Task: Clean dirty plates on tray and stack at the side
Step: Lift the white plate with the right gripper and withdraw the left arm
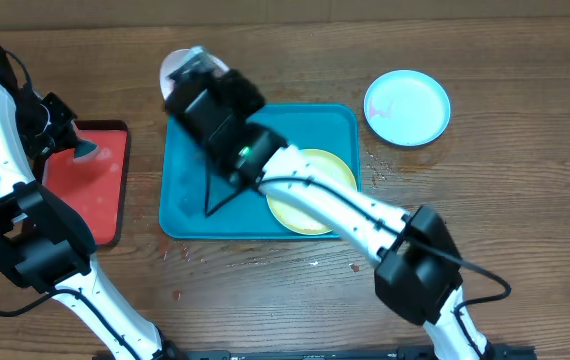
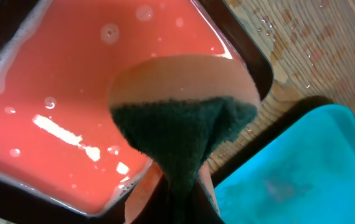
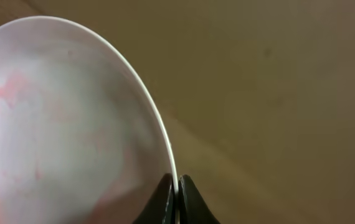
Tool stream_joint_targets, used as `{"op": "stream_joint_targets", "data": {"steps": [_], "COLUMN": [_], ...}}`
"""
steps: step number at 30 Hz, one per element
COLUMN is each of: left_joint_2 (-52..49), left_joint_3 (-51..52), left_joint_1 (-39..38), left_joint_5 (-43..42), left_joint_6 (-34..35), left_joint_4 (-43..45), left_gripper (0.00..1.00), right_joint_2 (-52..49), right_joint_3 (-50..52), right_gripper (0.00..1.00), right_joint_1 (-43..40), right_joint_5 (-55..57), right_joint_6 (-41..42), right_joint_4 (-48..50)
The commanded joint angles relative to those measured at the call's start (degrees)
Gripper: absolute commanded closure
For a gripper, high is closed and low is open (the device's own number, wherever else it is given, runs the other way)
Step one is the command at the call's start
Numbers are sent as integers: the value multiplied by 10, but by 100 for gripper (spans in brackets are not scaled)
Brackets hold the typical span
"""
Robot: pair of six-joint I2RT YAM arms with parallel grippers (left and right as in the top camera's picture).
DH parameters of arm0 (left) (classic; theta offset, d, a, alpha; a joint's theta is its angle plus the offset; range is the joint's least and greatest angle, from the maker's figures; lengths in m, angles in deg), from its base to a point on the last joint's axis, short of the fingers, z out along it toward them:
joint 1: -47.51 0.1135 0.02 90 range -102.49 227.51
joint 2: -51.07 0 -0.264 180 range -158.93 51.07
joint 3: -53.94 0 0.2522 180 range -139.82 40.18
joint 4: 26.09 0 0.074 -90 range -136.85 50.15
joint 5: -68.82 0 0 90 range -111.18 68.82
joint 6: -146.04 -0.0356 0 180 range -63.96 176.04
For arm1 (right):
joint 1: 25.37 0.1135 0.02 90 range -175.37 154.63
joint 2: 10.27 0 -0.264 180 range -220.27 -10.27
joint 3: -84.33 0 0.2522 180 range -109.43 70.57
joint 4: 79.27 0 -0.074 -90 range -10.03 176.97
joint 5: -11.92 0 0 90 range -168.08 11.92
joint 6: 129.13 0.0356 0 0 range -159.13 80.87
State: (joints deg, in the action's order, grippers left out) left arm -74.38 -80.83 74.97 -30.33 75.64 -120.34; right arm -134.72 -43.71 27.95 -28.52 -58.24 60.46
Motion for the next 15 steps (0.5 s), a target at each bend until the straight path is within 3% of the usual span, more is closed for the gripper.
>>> {"op": "stream_joint_targets", "data": {"steps": [1, 9, 15], "left_joint_2": [14, 14, 14], "left_joint_3": [-1, -1, -1], "left_joint_1": [-3, -3, -4], "left_joint_5": [8, 22, 21], "left_joint_6": [10, 10, 10], "left_joint_4": [-1, -1, -1], "left_gripper": [96, 96, 96], "right_joint_2": [16, 16, 16], "right_joint_3": [-10, -10, -10], "right_gripper": [96, 96, 96], "right_joint_1": [18, 56, 61], "right_joint_5": [66, 84, 85], "right_joint_6": [-140, -350, -397], "right_joint_4": [12, 21, 57]}}
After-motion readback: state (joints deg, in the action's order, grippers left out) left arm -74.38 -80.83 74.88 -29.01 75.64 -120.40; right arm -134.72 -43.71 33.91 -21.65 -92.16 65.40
